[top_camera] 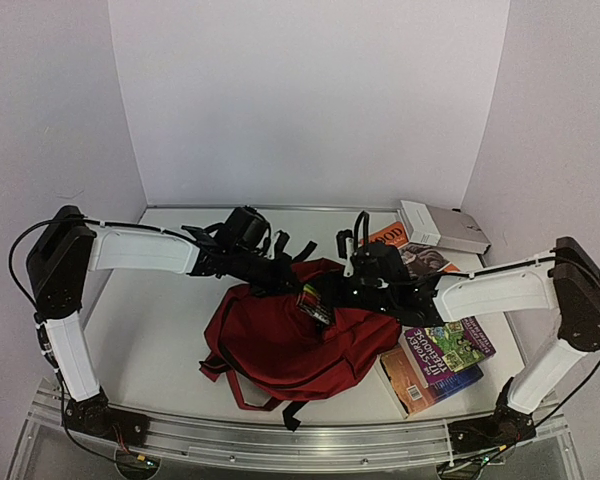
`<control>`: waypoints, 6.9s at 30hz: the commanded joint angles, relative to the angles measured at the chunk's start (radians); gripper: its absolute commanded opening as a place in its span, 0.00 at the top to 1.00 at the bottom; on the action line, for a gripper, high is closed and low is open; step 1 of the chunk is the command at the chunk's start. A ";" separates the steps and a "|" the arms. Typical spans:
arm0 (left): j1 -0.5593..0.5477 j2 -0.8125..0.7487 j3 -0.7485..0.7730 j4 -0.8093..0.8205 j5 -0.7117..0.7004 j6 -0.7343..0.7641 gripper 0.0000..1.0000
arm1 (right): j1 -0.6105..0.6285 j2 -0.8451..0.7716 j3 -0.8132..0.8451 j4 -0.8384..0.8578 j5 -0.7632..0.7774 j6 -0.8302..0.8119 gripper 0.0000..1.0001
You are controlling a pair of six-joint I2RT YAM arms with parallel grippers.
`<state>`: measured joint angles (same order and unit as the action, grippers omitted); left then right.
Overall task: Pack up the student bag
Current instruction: Place the stationery in the student bag.
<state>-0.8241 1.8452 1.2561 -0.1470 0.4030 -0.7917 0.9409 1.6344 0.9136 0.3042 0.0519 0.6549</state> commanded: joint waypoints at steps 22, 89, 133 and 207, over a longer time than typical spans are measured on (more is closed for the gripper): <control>-0.040 0.012 0.023 0.061 -0.206 -0.023 0.66 | 0.015 -0.028 0.040 0.156 0.137 0.063 1.00; 0.020 0.190 0.052 0.268 0.167 0.040 1.00 | 0.014 -0.084 0.027 0.324 -0.473 -0.209 1.00; 0.032 -0.124 -0.038 -0.128 -0.132 0.414 0.25 | 0.014 -0.052 -0.078 0.157 -0.147 -0.241 1.00; 0.040 -0.359 -0.124 -0.363 -0.080 0.257 1.00 | 0.368 0.040 0.174 -0.122 0.119 -0.415 0.50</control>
<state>-0.7844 1.5486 1.1084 -0.5258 0.2749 -0.5259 1.3057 1.6156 1.0346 0.1670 0.1210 0.3066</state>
